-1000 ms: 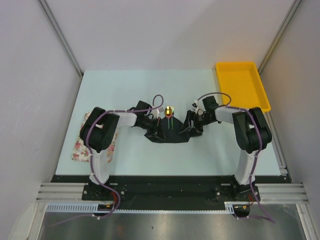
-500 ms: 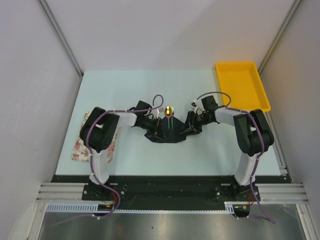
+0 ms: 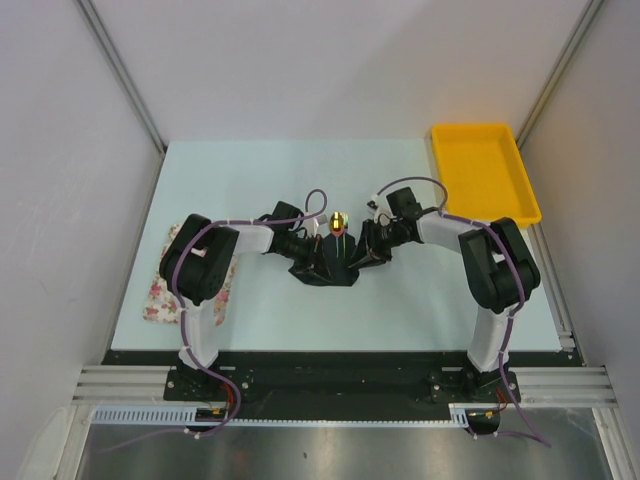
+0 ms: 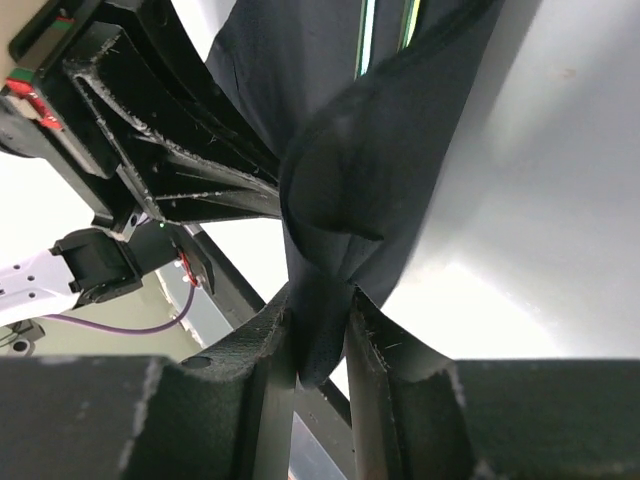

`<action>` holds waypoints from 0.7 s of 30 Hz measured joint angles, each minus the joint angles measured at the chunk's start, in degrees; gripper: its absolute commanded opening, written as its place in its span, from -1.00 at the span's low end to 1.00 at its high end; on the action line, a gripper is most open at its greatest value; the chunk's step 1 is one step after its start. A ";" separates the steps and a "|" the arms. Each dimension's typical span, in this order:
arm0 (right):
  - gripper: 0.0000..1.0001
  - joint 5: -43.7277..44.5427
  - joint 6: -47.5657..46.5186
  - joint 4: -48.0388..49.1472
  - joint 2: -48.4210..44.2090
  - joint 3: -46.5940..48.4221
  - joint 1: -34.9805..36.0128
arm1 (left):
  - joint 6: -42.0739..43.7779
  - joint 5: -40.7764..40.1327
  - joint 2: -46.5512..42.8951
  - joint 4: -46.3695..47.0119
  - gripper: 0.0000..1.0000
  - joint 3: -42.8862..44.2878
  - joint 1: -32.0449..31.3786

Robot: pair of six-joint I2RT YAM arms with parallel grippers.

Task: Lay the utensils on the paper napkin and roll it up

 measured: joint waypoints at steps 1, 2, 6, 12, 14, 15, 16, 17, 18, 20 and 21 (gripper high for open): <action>-0.42 0.13 0.13 0.17 0.31 0.17 0.39 | 0.00 0.00 0.00 0.00 -0.92 0.00 0.00; -0.42 0.15 0.22 0.39 0.63 0.26 0.74 | 0.00 0.02 0.00 0.00 -0.92 0.00 0.00; -0.44 0.31 0.59 1.01 2.32 0.79 2.10 | 0.00 0.02 0.00 -0.02 -0.91 0.00 0.00; -0.44 0.22 2.10 2.64 4.81 1.75 3.15 | 0.07 0.02 0.00 -0.02 -0.87 0.00 0.07; -0.46 0.11 3.04 3.28 5.25 1.84 3.32 | 0.09 0.02 0.00 -0.04 -0.86 0.00 0.09; -0.48 0.09 3.32 3.48 5.35 1.88 3.34 | 0.09 0.02 -0.02 -0.04 -0.87 0.00 0.15; -0.51 0.04 3.74 3.85 5.44 1.88 3.34 | 0.09 0.04 -0.02 -0.04 -0.87 -0.02 0.20; -0.52 0.04 4.31 4.22 5.53 1.88 3.34 | 0.09 0.04 -0.04 -0.07 -0.86 -0.07 0.28; -0.53 0.04 4.66 4.57 5.60 1.88 3.39 | 0.11 0.04 -0.13 -0.07 -0.87 -0.17 0.37; -0.56 0.02 5.51 5.20 5.68 1.88 3.41 | 0.17 -0.04 -0.55 -0.09 -0.86 -0.57 0.66; -0.56 0.00 5.79 5.46 5.68 1.88 3.45 | 0.22 -0.17 -0.72 -0.13 -0.86 -0.74 0.83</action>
